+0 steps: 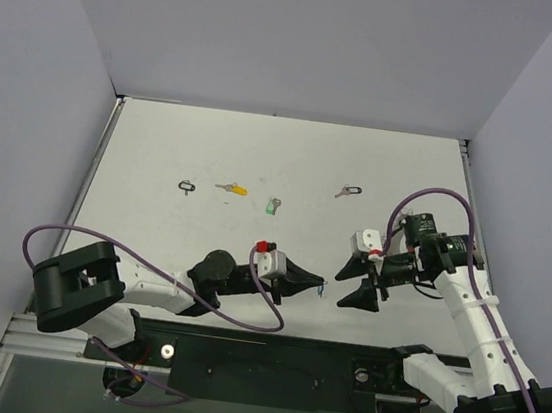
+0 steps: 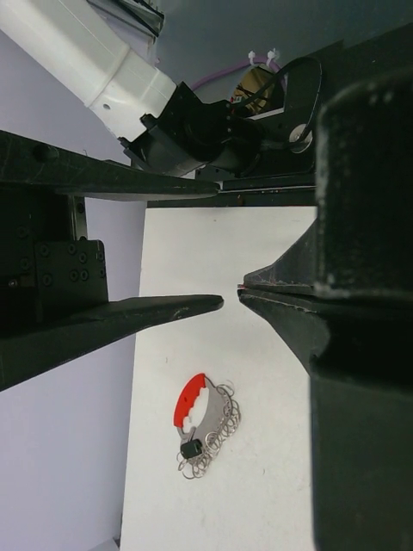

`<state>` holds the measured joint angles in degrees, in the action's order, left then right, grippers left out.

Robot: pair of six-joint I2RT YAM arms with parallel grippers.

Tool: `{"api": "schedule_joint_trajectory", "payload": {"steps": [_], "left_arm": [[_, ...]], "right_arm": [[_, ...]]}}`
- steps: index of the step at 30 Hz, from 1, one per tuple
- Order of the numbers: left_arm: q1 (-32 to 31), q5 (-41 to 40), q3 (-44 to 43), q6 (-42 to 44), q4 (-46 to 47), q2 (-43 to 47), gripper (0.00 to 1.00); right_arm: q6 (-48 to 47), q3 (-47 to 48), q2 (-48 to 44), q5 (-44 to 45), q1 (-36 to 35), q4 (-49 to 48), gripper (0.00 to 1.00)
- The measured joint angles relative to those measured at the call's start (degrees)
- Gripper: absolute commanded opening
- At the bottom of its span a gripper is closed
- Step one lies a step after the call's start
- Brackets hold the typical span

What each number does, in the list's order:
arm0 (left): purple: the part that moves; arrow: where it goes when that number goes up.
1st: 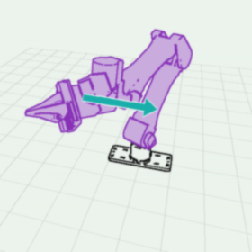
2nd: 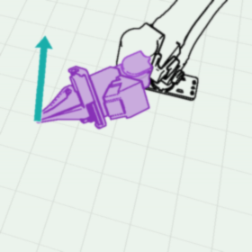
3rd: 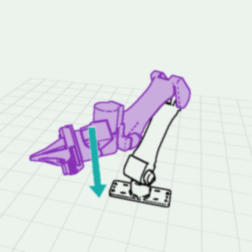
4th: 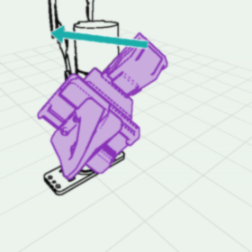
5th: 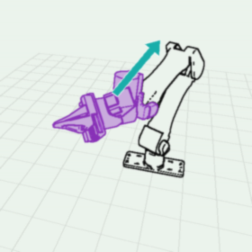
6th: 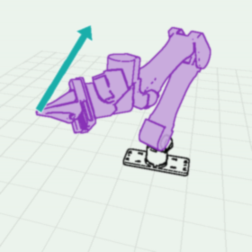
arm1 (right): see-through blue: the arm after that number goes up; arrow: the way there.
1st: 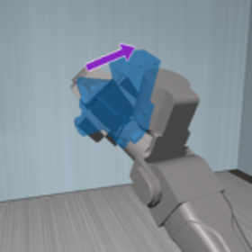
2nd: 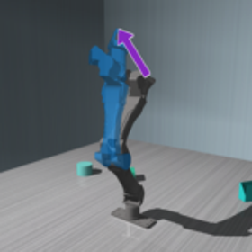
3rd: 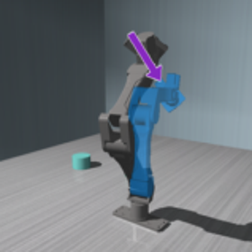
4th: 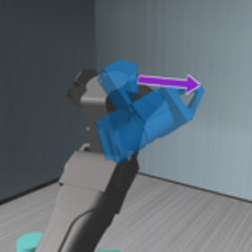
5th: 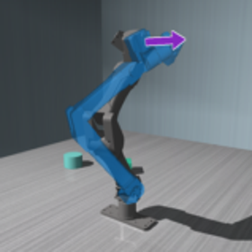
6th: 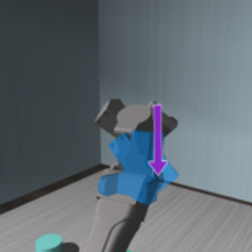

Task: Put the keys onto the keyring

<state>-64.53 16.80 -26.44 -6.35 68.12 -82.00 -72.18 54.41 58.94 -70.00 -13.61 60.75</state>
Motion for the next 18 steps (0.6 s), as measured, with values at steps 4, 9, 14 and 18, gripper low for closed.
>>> {"api": "schedule_joint_trajectory", "payload": {"steps": [4,9,14,18], "left_arm": [[-0.42,0.22,0.00,-0.02,1.38,-1.05,0.00],[-0.61,0.24,0.00,-0.09,3.02,-1.70,0.00],[-0.63,0.22,0.00,-0.46,4.20,-2.51,0.00],[-0.79,0.24,0.00,-0.70,5.01,-3.41,0.00]], "right_arm": [[-1.18,-0.55,0.17,-0.22,-0.13,0.09,0.44],[-2.29,-0.55,0.63,-0.57,-0.98,0.13,0.39],[-3.15,-0.57,1.42,-0.57,-2.08,0.13,0.35],[-3.41,-0.57,1.81,-0.57,-2.32,0.11,0.34]]}}
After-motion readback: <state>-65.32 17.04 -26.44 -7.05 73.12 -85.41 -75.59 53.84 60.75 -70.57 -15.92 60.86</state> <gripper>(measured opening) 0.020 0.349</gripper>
